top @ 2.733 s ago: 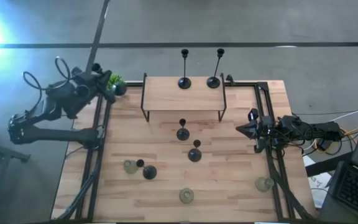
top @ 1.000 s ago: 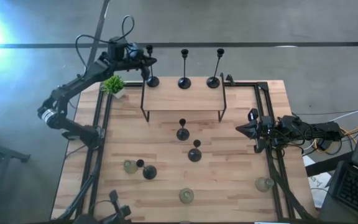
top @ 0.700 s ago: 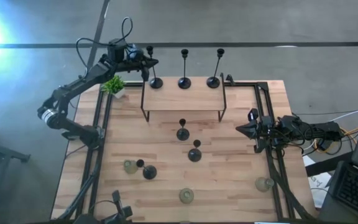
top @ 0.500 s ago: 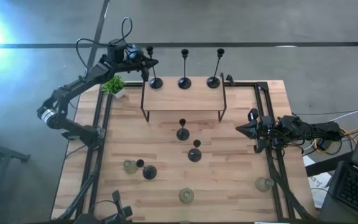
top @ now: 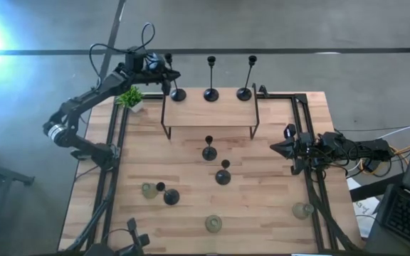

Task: Pick & Place candle stick holders
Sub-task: Put the black candle holder on the shelf, then put the green candle holder on the shelf

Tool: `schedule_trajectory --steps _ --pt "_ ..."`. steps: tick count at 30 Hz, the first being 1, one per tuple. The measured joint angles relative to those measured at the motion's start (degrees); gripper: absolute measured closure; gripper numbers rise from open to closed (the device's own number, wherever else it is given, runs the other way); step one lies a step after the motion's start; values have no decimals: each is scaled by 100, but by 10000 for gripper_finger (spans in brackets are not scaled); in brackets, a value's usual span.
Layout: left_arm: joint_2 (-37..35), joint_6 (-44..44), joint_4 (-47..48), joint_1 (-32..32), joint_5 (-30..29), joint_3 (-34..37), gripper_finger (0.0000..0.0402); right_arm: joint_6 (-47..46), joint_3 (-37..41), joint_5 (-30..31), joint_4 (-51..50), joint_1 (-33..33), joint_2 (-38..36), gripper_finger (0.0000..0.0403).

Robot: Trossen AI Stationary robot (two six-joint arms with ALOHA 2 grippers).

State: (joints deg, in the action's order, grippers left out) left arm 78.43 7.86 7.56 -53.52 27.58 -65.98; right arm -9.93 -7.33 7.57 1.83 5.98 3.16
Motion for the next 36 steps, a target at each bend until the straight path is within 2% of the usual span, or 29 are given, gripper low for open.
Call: schedule_trajectory --steps 16,28,36 --pt "-233 111 151 -26 39 -11 333 -2 0 0 0 0 0 394" --pt "-293 -28 152 -21 101 -17 242 0 0 -1 0 1 0 394" --pt "-389 135 375 -17 135 -24 205 0 0 -2 -2 0 0 394"
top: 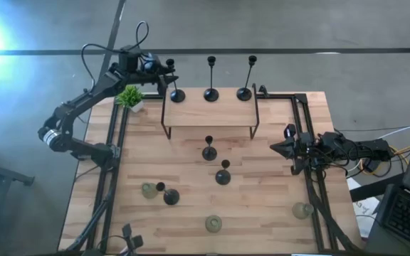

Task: Pick & Place candle stick holders
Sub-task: Put the green candle holder on the shelf

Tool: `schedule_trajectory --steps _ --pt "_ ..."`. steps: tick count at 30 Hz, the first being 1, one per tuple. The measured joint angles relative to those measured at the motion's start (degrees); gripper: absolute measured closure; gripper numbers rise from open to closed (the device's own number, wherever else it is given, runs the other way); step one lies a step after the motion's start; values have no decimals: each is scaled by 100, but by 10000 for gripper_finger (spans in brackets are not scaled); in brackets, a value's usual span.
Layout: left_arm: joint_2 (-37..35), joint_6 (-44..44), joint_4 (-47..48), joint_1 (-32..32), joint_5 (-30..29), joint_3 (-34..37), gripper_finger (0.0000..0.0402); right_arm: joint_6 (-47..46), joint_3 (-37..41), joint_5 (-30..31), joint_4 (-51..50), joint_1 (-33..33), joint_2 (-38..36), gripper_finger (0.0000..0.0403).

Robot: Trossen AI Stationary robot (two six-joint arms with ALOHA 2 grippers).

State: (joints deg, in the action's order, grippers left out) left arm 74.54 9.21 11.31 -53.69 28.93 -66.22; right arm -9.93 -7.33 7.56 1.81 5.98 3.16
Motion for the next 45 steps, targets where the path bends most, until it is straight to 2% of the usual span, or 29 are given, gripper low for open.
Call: schedule_trajectory --steps 7,14,27,36,45 --pt "-265 345 855 -13 -106 0 191 0 0 0 2 0 0 394" --pt "-939 430 1562 -13 -477 0 191 0 0 0 2 0 0 394" --pt "-2398 -152 3521 141 -453 0 193 -13 0 -1 2 0 0 394" --pt "-3095 -1015 4970 873 -426 0 193 -2 0 -1 2 0 0 394" --pt "-3222 -1993 6210 1820 -527 0 193 -7 0 -1 2 1 0 394"
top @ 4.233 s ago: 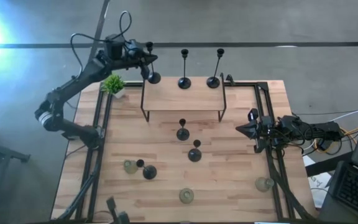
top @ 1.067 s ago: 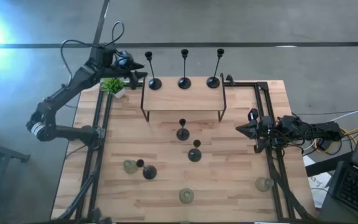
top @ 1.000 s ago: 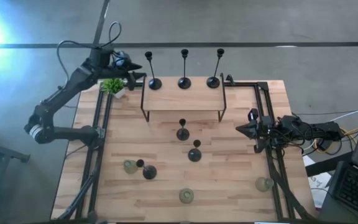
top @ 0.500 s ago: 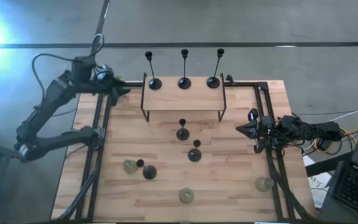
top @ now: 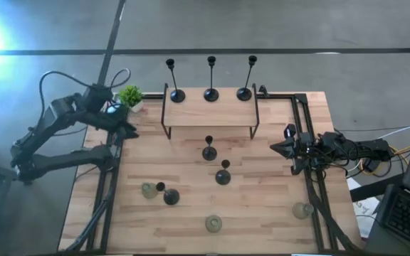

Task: Pick & Place candle stick holders
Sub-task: Put the green candle holder on the shelf

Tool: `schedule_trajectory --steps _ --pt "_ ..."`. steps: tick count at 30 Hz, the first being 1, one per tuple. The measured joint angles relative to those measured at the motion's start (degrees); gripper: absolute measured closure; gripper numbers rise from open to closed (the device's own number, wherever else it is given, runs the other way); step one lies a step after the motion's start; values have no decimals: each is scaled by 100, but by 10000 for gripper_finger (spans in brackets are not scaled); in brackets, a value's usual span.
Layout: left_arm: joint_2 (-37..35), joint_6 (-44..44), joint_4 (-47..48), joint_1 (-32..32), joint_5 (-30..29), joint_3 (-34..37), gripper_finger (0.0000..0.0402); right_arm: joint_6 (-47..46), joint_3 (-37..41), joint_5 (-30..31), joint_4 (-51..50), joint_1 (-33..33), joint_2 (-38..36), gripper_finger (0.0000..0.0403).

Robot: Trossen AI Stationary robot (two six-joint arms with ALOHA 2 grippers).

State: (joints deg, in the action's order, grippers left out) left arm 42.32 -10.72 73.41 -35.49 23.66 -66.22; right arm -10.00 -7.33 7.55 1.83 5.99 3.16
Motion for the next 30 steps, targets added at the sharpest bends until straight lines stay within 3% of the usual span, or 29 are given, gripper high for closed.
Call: schedule_trajectory --steps 9,18,30 --pt "-63 -1091 958 928 -956 21 193 7 0 0 -1 -1 0 394" --pt "-254 -2366 710 1956 -911 1083 193 9 0 0 0 -1 0 394" --pt "-76 -3882 -1354 3836 -821 2205 193 7 0 0 0 0 0 394"
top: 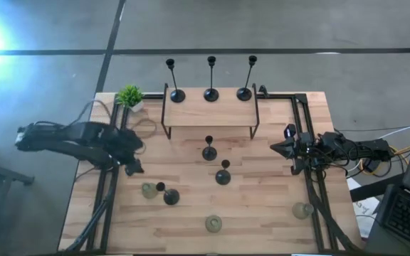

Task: Pick & Place candle stick holders
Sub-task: Put the green candle holder on the shelf

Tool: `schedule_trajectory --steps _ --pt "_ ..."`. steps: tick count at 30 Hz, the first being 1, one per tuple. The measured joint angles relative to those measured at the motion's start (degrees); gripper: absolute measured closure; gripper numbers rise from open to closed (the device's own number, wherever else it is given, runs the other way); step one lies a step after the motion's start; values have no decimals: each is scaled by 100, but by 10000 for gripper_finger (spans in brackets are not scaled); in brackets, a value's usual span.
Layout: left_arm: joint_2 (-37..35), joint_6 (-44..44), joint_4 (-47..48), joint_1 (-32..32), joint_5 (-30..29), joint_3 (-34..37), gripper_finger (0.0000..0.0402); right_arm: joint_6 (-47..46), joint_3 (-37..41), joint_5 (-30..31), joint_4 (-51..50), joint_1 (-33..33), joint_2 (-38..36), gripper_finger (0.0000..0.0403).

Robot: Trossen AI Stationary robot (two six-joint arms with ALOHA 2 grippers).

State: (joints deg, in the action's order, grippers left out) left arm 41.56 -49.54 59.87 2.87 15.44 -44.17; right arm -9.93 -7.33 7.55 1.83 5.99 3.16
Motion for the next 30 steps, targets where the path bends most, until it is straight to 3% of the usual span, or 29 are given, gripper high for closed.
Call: schedule_trajectory --steps 11,16,30 --pt "421 -216 171 191 -4 240 193 0 0 0 0 -1 0 394" --pt "542 -257 156 191 253 452 193 0 0 0 0 -1 0 394" --pt "598 -410 -614 191 599 914 193 -3 0 0 -1 -1 0 394"
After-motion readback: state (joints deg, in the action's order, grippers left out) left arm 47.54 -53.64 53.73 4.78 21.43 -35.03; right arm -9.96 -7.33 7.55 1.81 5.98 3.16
